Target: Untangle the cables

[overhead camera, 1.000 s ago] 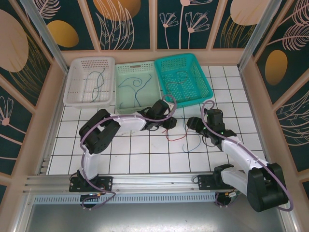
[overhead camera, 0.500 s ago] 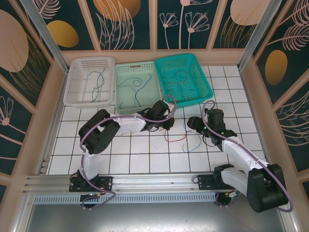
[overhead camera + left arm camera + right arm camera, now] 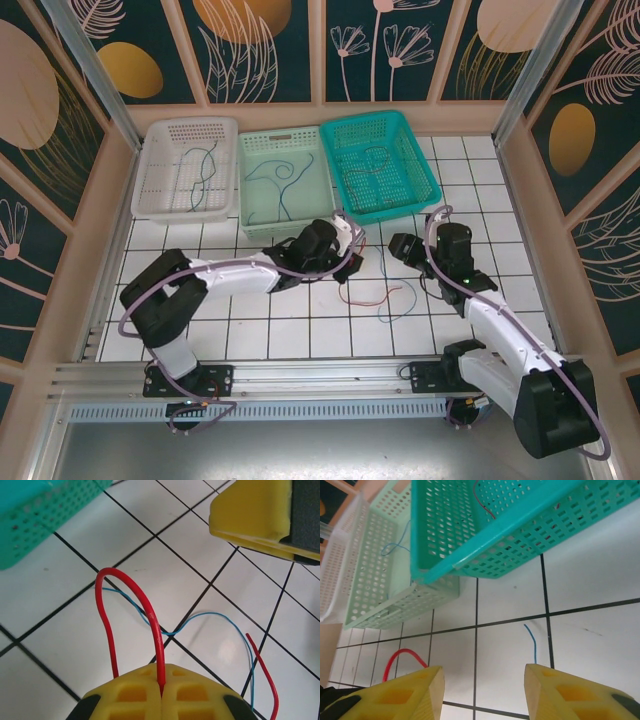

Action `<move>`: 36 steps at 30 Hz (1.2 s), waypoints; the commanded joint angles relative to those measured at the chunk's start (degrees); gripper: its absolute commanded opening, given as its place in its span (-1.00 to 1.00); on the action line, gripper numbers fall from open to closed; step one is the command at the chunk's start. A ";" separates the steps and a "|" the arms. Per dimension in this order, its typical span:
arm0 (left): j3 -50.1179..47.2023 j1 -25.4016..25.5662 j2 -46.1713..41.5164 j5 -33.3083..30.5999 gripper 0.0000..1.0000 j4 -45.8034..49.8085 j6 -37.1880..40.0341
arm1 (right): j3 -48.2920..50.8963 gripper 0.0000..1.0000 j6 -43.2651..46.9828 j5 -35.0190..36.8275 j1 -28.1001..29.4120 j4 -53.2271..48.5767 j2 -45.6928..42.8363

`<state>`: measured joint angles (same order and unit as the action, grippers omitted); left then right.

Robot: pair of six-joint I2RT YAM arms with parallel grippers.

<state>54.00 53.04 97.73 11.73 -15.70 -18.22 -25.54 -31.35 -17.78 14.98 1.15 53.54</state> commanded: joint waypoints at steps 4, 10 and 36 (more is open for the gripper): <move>-4.84 -0.21 -6.82 -2.49 -1.00 -9.12 3.41 | 1.41 -0.08 1.09 -5.28 -0.43 4.70 -1.09; -8.23 -0.19 -9.74 4.92 -1.00 -18.88 2.23 | 2.34 -0.14 3.06 -10.52 -0.23 10.30 -0.13; -6.44 -0.17 -5.63 12.10 -1.00 -22.71 0.16 | 3.39 -0.28 7.89 -19.78 0.83 12.31 -7.30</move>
<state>46.06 52.88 91.61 25.39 -39.07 -18.46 -22.33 -25.58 -36.56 15.38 14.55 47.57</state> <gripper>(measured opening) 0.055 0.363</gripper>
